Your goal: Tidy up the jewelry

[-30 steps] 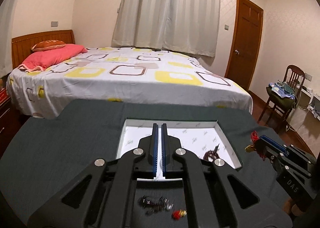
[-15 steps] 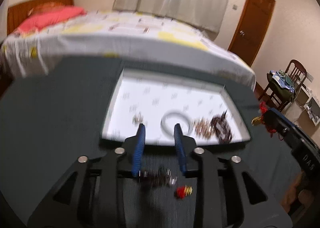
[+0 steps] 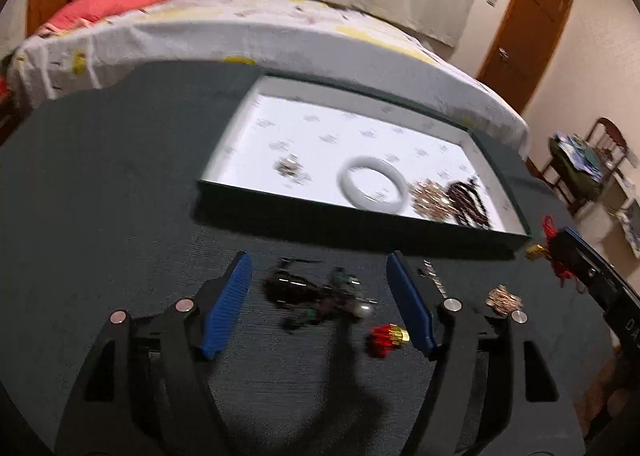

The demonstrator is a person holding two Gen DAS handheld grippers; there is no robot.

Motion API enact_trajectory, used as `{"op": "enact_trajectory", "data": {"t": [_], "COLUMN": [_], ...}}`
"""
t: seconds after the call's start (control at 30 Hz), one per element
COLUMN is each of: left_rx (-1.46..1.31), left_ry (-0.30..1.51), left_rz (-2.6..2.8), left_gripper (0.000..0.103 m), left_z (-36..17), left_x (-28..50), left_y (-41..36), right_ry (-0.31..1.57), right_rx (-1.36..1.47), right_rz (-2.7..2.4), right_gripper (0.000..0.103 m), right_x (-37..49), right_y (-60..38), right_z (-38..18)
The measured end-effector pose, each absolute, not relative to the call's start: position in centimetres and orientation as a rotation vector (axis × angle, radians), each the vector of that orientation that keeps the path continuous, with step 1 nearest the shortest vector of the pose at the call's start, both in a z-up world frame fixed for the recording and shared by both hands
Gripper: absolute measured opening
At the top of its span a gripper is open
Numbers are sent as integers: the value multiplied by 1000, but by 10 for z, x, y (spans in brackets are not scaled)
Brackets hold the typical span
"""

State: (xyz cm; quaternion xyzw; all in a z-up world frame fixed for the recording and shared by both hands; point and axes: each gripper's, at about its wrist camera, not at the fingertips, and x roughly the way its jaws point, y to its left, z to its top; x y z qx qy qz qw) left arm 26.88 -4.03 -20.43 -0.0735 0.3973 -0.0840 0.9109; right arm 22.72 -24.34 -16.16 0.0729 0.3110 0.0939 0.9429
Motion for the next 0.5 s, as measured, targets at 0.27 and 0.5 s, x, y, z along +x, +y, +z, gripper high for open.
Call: {"op": "enact_trajectory", "data": {"t": [0.27,0.5], "left_rx": [-123,-104], "left_ry": [886,922], "left_rz": [-153,-104], "left_gripper": [63,56], "left_z": [-219,-229], "left_x": [273,268], "left_y": [-32,-18], "right_ry": [653,655], "right_rx": [159,161], "right_rz": [207,207], "right_gripper": [10,10], "right_x": [227,226], "right_y": [-241,-240], "right_z": [-168,-170]}}
